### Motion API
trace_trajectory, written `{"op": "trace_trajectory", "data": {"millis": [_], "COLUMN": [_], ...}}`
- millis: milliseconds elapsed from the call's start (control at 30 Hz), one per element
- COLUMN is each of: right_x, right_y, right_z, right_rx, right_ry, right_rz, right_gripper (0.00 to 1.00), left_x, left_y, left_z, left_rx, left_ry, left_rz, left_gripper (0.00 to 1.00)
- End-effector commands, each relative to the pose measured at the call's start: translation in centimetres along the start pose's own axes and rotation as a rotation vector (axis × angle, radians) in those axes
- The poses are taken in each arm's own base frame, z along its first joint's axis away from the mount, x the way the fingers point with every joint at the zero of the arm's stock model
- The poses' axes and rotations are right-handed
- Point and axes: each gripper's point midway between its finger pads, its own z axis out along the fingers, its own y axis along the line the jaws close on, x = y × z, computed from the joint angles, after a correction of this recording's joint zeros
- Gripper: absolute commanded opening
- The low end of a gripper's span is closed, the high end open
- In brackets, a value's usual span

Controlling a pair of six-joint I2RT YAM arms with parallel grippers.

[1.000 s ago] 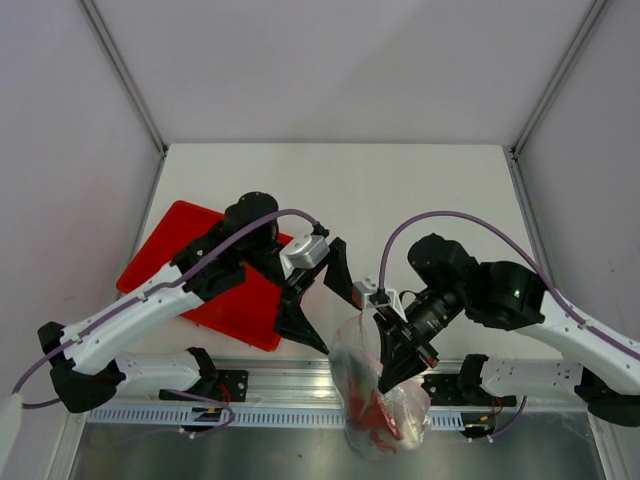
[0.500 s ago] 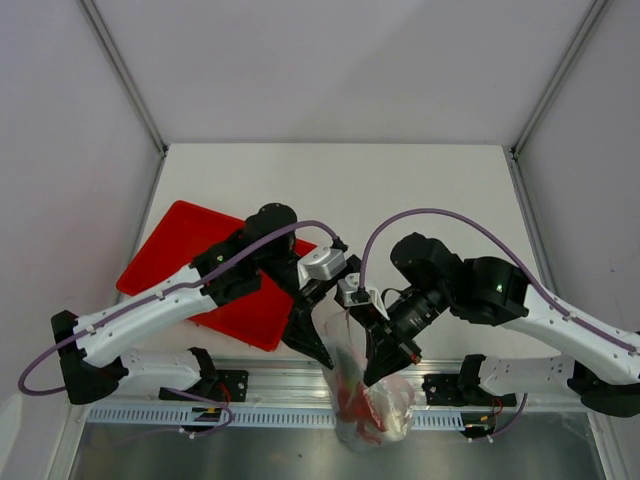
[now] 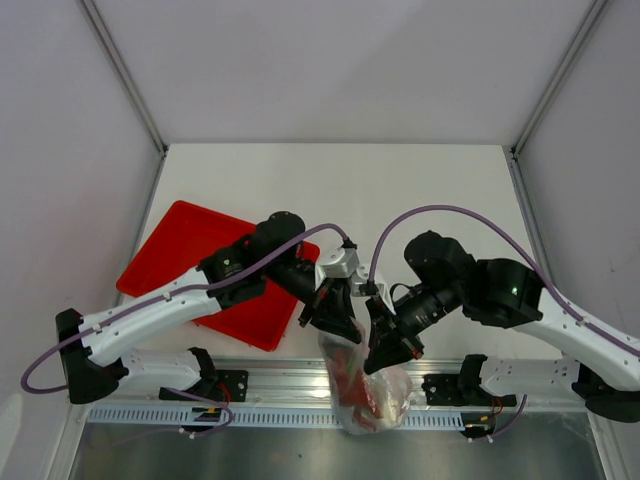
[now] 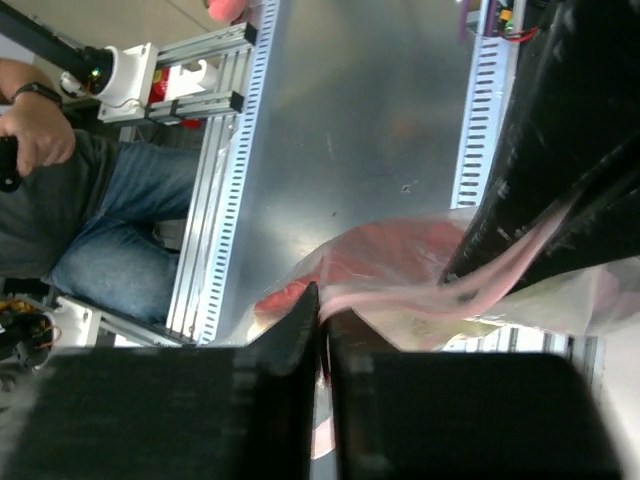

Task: Place the food in the zip-top bag and seal the zipper
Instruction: Adjust the zipper food storage bag at the center of the board, then zip the zipper food storage bag at the center of the board.

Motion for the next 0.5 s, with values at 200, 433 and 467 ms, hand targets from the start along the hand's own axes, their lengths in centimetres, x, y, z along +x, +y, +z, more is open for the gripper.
{"op": "trace_trajectory", "data": {"millis": [200,433,467], "right_x": [-1.3,-1.5,-1.6], "right_y": [-4.5,-9.8,-9.6], "right_z": [-1.7,-9.6,-10.6], "right_rx": [0.308,0.819,0.854], "right_ry": [-0.092,-0.277,-0.319], "right_rz": [0.041,0.205,0.233], "right_gripper": [0.71,0.91,0.92], "left_x": [1.3,-0.1,-0.5], "left_y": [5.7,8.1,8.7], "left_z": [-1.3,-2.9,-3.5], "left_rx": [-0.329,-0.530,-0.584], "left_ry": [-0.029,-0.141,-0.165], "left_rz": [-0.090,-0.139,-0.137], "left_gripper": [0.00,0.01,0.01]}}
